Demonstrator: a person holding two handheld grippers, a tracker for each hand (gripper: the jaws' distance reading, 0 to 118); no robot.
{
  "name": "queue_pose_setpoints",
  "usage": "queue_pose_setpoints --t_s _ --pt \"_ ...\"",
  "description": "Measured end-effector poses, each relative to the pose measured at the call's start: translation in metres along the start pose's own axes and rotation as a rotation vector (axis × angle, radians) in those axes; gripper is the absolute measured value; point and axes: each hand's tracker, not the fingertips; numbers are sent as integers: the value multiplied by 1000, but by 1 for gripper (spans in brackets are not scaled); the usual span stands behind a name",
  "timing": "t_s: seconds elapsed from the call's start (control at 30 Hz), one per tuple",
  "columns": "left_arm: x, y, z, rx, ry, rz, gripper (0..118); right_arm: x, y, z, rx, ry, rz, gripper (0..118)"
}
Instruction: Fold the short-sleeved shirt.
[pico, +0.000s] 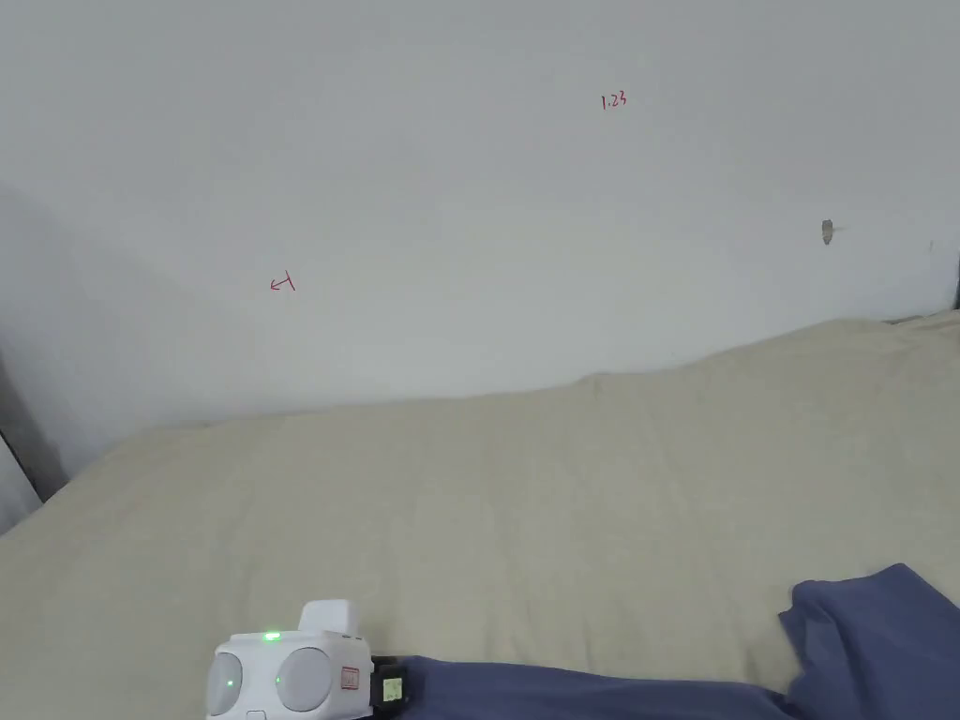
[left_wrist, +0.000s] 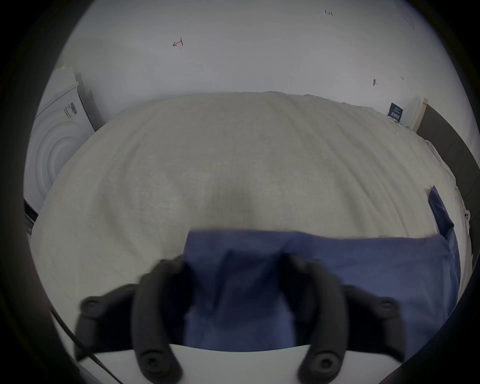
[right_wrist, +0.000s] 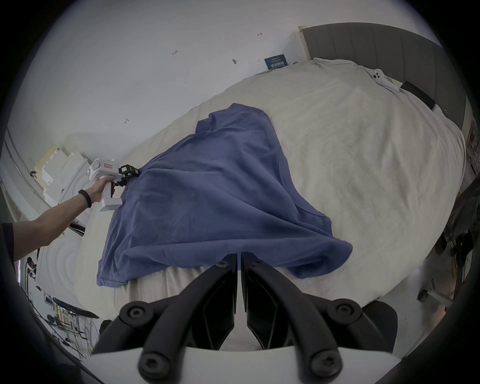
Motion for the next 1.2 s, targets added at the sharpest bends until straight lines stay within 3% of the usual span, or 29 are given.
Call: queue_pose_setpoints --t_s 0.07,0.13,0.2,0.23,0.27,0.33,0.4,0.43,0.57,0.73,0.8,0.83,0.87,0.93,0.97,1.03,1.07,1.2 --pt "2 -1 2 -3 -19 -29 21 0 7 -1 10 12 10 4" --pt "4 -5 4 14 -40 -36 17 -1 22 -1 41 33 33 6" --pt "6 -14 3 38 -31 -80 17 -2 44 -3 94 32 80 18" --pt "9 -16 1 48 -17 -128 17 -3 62 -5 129 36 129 31" --pt "11 -16 0 41 -11 -142 16 -3 78 -8 139 31 171 55" --pt "14 -11 -5 10 1 -121 16 -6 122 -23 204 -8 247 62" --pt "20 -7 -8 -16 16 -150 16 -3 169 -54 187 11 262 85" --pt "21 -6 -9 -24 20 -159 16 0 197 -77 166 17 256 88" --pt "22 -4 -1 -43 7 -124 16 14 273 -180 66 -56 221 88" --pt "15 -5 6 -36 -33 -70 16 24 297 -282 -86 -302 225 87" --pt "16 -5 6 -35 -34 -79 16 23 290 -295 -107 -287 236 78" --pt "16 -6 7 -34 -33 -79 16 17 281 -293 -82 -329 262 77" --pt "16 -6 8 -33 -33 -76 16 11 277 -289 -39 -342 305 69" --pt "19 -8 10 -19 -22 -86 17 2 274 -282 -48 -287 309 33" --pt "22 -8 13 -10 -13 -91 17 -1 273 -281 -52 -245 316 3" --pt "27 -12 28 14 3 -101 16 -5 271 -282 -75 -228 323 3" --pt "17 -9 27 14 -2 -95 10 -6 272 -281 -83 -234 319 3" --pt "3 -24 89 163 -101 -41 5 -12 279 -236 -2 -109 222 3"
